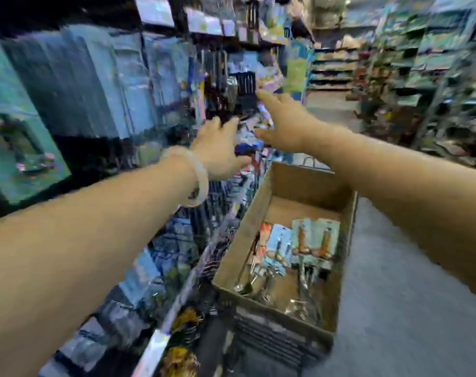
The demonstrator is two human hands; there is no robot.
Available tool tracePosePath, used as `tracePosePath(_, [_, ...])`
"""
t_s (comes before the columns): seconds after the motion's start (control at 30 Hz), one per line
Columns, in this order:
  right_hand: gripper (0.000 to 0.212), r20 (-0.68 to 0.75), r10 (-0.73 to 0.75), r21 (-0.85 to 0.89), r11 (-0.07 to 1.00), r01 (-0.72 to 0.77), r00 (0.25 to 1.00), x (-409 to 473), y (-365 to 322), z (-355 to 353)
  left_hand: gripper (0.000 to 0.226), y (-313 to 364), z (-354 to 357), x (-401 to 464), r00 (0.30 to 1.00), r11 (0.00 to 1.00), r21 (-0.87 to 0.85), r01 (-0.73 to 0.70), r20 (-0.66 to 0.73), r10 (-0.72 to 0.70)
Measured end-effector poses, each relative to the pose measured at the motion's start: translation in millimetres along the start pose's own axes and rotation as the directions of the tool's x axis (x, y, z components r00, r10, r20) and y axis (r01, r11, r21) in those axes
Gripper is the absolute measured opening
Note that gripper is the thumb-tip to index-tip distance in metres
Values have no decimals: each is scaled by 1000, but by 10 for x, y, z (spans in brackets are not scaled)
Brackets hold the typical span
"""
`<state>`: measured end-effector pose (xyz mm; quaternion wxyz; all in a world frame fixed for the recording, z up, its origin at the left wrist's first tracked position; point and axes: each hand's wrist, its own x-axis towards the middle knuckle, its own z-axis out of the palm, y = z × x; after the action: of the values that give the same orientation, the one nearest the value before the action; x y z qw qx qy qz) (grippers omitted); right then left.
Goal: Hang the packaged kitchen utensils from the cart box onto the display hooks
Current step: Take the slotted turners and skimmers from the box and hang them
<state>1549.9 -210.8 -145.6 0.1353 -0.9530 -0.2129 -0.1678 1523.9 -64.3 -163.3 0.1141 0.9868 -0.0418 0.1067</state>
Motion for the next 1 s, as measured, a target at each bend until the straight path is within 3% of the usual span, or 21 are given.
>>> tracePosePath(0.2, [70,316,205,40,973,-229,926,-107,837,1262,87,126,1779,251,959,997,-71,7,283,14])
tracePosePath(0.4, [60,547,315,57,910,-410,776,-268,1479,2371,77,225,2847,459,890,983,-171,68,456,18])
tracePosePath(0.5, [65,630,400,21,848,-529,666,-416,1773,2887,76,200,3247,490,821,974,-194,116,571,16])
tracePosePath(0.8, [42,675,671,-51,457,-888,306,-1029,2379,4042,80,-46,4303,554,581,973,-173,153,812,53])
tracePosePath(0.9, [41,657,712,-49,368,-928,248,-1036,2423,4316,77,-120,4551,641,527,957,-227,182,844,101])
tracePosePath(1.0, [36,578,780,-129,379,-916,241,-993,2458,4488,73,-161,4698,744,491,951,-244,191,862,122])
